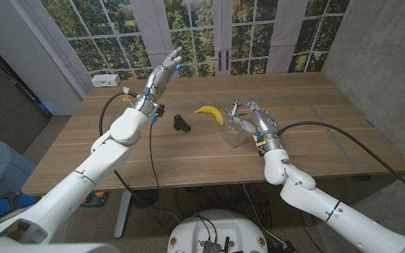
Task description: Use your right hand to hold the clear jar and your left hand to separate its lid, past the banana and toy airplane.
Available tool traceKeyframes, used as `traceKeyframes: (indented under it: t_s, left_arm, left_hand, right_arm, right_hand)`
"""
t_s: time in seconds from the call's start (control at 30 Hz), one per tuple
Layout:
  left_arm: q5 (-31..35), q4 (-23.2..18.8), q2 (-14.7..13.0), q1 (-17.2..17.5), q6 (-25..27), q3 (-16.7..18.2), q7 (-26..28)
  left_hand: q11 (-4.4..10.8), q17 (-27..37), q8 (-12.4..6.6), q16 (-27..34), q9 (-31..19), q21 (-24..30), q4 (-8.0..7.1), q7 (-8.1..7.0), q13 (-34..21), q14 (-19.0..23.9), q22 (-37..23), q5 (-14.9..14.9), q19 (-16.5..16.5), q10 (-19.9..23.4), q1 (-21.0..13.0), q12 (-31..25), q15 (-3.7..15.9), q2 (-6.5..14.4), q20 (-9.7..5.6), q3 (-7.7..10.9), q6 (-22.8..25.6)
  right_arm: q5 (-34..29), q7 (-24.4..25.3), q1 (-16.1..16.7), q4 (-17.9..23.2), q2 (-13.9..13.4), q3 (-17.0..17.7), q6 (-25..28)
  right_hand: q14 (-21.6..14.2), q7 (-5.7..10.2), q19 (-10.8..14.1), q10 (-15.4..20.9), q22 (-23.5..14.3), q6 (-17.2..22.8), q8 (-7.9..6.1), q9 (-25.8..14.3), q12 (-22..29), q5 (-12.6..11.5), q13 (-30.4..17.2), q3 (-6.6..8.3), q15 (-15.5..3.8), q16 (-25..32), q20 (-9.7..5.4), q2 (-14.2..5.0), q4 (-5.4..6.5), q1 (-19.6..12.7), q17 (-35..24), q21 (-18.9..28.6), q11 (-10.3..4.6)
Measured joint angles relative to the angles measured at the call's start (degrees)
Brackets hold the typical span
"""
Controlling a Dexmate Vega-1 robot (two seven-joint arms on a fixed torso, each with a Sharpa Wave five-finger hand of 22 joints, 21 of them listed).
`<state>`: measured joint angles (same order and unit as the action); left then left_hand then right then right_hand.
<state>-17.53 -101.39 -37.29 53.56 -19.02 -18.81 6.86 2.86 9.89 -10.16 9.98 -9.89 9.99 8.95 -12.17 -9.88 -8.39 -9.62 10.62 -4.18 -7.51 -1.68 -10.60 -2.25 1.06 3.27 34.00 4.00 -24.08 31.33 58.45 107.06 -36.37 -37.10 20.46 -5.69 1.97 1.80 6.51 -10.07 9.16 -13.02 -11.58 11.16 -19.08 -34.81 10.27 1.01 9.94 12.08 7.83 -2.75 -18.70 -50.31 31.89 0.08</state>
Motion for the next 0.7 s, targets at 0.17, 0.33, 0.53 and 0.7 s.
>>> traceKeyframes:
  t_s: [0.17, 0.33, 0.53, 0.7]
  left_arm:
    - [-0.71, 0.32, 0.0, -0.18, -0.03, 0.0, -0.47]
    - [-2.4, 0.85, -0.02, -0.48, -0.06, 0.0, -1.83]
    - [-5.6, 1.44, -0.24, -0.92, -0.05, -0.01, -4.3]
    - [-9.42, 2.39, -0.26, -1.4, 0.2, -0.06, -7.35]
  left_hand:
    - [0.3, 0.0, 0.03, 0.0, 0.0, 0.0, 0.0, 0.65, 0.0, -0.22, 0.0, 0.0, 0.0, -0.3, 0.0, 0.0, 0.22, 0.0, 0.0, 0.0, -0.65]
    - [-0.05, 0.0, 0.64, 0.0, 0.0, 0.0, 0.0, 3.29, -0.03, -0.8, 0.0, 0.0, -0.69, -0.66, 0.0, 0.0, 0.31, 0.0, -0.28, -0.36, -4.23]
    - [-0.1, 0.0, 0.64, 0.0, 0.0, 0.0, 0.0, 4.6, -0.14, -1.26, 0.0, 0.0, -0.86, -1.12, 0.0, 0.0, 0.43, 0.0, -0.43, -0.35, -5.66]
    - [-0.42, 0.0, 0.64, 0.0, 0.3, 0.0, -0.23, 6.77, 0.0, -1.49, 0.0, 0.0, -1.76, -1.43, 0.01, 0.0, 1.96, 0.01, -3.86, -0.58, -6.45]
  right_arm:
    - [3.07, -0.88, 0.28, 0.53, -0.66, 1.52, -3.62]
    - [7.24, -1.93, 0.8, 0.75, -1.31, 3.59, -8.96]
    - [10.9, -2.34, 1.31, -0.91, -1.46, 5.63, -16.7]
    - [13.36, -2.59, 1.66, -2.14, -1.21, 7.06, -22.67]
  right_hand:
    - [2.92, 1.17, -0.73, -0.09, 0.21, -0.25, 0.43, 0.37, -0.36, 0.0, 1.91, -0.07, -0.36, -0.02, -0.75, -0.61, 0.06, 0.61, 2.26, -1.34, -0.09]
    - [4.17, 1.84, -0.98, -0.4, 0.21, -0.38, 1.28, 0.67, -0.58, 0.0, 3.92, -0.62, -0.5, -0.01, -2.5, -1.96, 0.61, 1.96, 4.66, -2.62, -0.4]
    - [4.99, 1.62, 0.34, -1.02, 0.2, -1.22, 1.83, 0.93, -0.8, 0.0, 5.92, -1.41, -1.33, -0.01, -4.86, -2.58, 1.41, 3.49, 7.09, -3.19, -1.03]
    - [6.09, 1.37, 1.44, -0.69, 0.48, -0.96, 1.83, 1.2, -0.8, 0.0, 8.42, -1.41, -2.67, -0.01, -8.82, -2.99, 1.41, 3.9, 10.44, -3.97, -1.54]
